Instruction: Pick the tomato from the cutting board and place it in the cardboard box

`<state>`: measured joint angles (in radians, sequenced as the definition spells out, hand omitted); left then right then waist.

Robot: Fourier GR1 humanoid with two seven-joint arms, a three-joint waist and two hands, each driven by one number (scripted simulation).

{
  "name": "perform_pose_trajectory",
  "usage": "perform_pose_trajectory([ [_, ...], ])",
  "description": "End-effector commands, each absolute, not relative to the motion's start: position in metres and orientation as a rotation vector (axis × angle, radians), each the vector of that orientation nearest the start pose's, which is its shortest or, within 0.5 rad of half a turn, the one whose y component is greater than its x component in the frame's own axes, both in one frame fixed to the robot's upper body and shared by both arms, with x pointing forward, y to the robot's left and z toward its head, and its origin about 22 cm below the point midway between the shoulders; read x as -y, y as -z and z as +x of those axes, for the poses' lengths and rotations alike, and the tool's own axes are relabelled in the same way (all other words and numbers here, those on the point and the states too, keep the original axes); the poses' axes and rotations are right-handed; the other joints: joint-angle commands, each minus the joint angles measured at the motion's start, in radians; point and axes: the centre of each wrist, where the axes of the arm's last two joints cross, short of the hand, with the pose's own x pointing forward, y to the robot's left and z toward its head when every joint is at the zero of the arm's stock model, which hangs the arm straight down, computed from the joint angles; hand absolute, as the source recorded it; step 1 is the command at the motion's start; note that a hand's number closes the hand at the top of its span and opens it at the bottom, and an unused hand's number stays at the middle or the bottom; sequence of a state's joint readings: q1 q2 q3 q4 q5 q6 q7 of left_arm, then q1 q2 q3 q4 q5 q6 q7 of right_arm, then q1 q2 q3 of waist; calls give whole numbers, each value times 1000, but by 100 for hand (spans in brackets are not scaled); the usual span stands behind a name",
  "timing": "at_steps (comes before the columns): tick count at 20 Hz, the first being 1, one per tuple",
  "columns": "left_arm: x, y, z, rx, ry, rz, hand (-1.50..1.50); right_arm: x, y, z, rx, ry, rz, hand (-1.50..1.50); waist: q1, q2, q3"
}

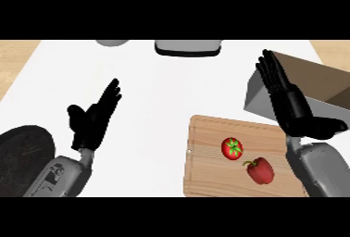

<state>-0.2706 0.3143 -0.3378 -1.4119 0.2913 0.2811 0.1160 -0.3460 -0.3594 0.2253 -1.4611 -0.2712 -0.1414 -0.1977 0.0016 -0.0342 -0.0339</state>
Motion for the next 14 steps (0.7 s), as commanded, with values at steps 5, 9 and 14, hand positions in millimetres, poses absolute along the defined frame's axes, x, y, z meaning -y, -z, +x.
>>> perform_pose_trajectory([
  [5,-244,-71,306,1740,458,129,0,270,-172,332,2114,-563,362,-150,13,33,35],
  [9,-247,-68,296,1742,527,83,0,343,-177,336,2003,-881,158,-150,26,44,36],
  [14,-249,-62,293,1748,539,81,0,349,-145,336,2080,-1144,239,-150,26,45,37],
])
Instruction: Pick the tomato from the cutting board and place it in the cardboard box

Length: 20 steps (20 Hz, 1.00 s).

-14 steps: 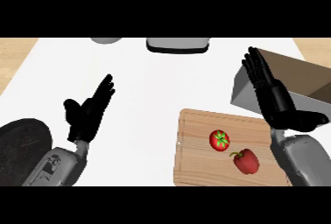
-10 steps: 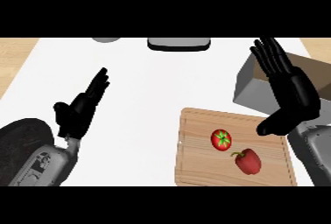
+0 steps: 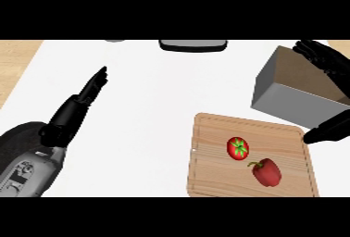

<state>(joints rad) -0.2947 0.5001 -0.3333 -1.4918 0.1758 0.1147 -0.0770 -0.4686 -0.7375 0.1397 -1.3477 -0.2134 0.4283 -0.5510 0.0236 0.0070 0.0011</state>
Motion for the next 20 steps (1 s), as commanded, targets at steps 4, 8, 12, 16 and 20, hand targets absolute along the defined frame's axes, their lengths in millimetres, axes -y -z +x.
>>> perform_pose_trajectory([
  [4,-269,-58,289,1768,542,73,0,355,-152,344,2130,-1356,158,-150,10,3,0],
  [8,-263,-76,295,1758,535,93,0,340,-163,336,2012,-1601,71,-150,-12,-8,-1],
  [12,-260,-64,291,1753,534,71,0,313,-177,333,1859,-1904,-45,-150,-9,-8,-2],
  [16,-261,-71,287,1741,514,98,0,279,-182,308,1757,-2059,-62,-150,-27,-16,-2],
  [20,-283,-65,290,1745,521,112,0,252,-175,278,1693,-2138,-190,-150,-42,-15,-2],
])
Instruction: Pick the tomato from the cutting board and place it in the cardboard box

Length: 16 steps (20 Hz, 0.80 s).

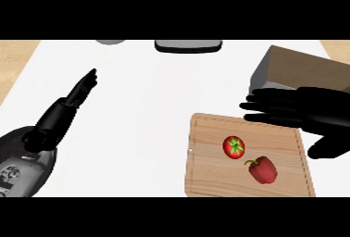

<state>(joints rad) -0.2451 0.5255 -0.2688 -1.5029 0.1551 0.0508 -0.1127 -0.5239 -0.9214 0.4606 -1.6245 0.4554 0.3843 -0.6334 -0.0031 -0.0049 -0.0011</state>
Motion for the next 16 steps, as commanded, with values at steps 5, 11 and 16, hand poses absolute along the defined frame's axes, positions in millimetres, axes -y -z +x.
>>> perform_pose_trajectory([
  [5,-262,-56,282,1743,534,99,0,238,-174,263,-2052,2902,375,-150,-1,1,1],
  [11,-286,-65,297,1734,533,88,0,213,-141,246,-2036,2973,419,-150,2,5,1],
  [16,-255,-49,295,1754,539,116,0,213,-141,251,-2007,3011,491,-150,3,6,1],
])
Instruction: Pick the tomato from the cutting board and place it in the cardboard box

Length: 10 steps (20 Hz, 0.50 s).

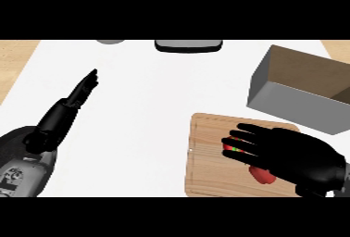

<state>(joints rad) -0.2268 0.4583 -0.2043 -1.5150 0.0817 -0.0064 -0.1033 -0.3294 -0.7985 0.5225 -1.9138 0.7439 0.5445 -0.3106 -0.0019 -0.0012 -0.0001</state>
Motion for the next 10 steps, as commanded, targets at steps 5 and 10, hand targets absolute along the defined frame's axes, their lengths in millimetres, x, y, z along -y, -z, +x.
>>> perform_pose_trajectory([
  [5,-275,-52,283,1728,525,78,0,215,-126,234,-2045,2948,559,-150,0,0,0],
  [10,-276,-48,280,1748,535,93,0,211,-125,260,-2029,2947,635,-150,7,1,0],
])
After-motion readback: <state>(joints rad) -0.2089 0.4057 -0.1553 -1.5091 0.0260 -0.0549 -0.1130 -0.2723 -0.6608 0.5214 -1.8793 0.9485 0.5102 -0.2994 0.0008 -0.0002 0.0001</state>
